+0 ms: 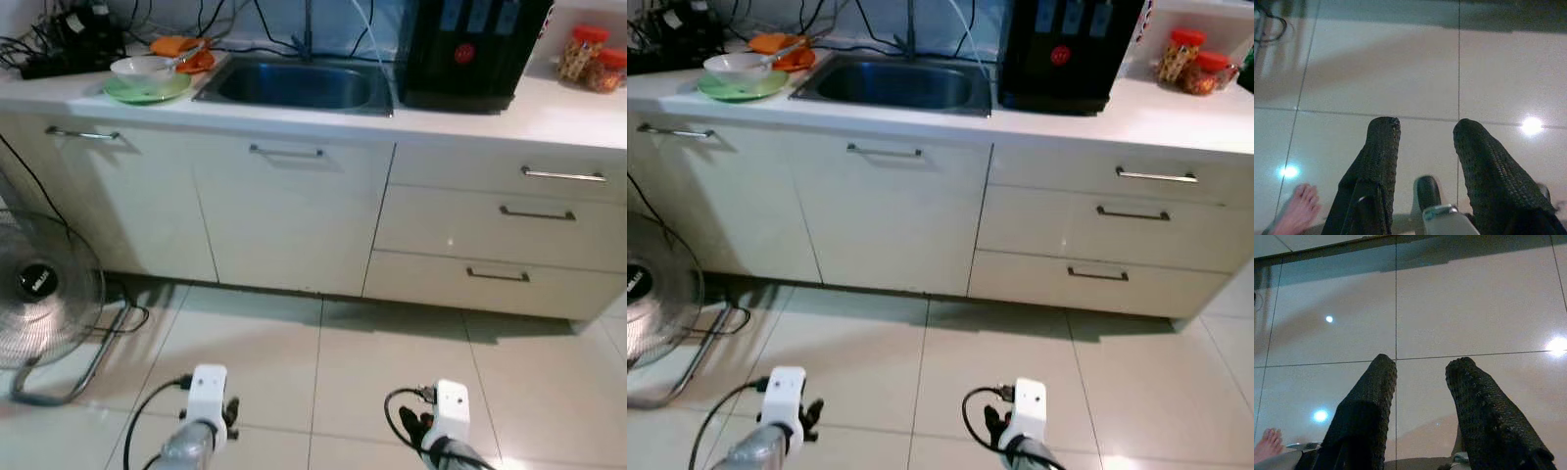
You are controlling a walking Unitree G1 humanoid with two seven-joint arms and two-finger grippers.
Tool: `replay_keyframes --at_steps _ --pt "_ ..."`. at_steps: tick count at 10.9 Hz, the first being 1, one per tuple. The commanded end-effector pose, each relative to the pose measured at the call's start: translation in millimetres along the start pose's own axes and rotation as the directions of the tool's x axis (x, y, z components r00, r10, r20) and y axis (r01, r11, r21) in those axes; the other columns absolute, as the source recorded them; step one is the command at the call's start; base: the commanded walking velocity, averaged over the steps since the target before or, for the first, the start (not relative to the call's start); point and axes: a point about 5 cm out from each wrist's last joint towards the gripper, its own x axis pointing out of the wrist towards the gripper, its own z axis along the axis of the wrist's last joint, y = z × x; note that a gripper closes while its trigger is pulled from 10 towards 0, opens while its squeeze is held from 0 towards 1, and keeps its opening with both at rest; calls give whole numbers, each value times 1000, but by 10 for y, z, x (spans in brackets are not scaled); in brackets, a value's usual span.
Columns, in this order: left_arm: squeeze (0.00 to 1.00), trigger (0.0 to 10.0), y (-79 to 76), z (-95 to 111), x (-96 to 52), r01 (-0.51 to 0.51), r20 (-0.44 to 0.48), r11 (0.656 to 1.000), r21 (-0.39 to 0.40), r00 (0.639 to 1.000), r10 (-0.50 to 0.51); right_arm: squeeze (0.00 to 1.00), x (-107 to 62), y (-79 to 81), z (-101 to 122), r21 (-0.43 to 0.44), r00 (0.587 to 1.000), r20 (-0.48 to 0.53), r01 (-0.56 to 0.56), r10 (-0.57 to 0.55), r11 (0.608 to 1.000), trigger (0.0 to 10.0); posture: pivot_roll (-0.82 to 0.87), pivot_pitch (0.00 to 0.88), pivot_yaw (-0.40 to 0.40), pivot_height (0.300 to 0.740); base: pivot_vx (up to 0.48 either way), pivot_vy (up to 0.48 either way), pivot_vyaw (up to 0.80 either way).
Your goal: Kitchen organization
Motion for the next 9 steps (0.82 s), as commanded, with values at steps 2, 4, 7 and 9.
replay_keyframes --at_steps 2,4,7,9 --pt "0 10000 -38 0 6 5 -4 1000 -4 1000 -5 0 -4 -51 27 3 1000 6 15 -15 1000 10000 89 7 3 740 414 0 0" --pt "0 10000 -15 -30 0 -4 -17 1000 -5 1000 4 0 -6 -56 18 -4 1000 -2 11 -11 1000 10000 90 8 3 740 431 0 0" --pt "0 10000 3 -56 -5 -9 -29 1000 -5 1000 9 0 -6 -61 25 -20 1000 -3 6 -6 1000 10000 89 7 3 740 426 0 0" --pt "0 10000 7 -64 -6 -10 -32 1000 -7 999 10 0 -6 -64 29 -22 1000 0 7 -7 1000 10000 88 6 3 740 420 0 400"
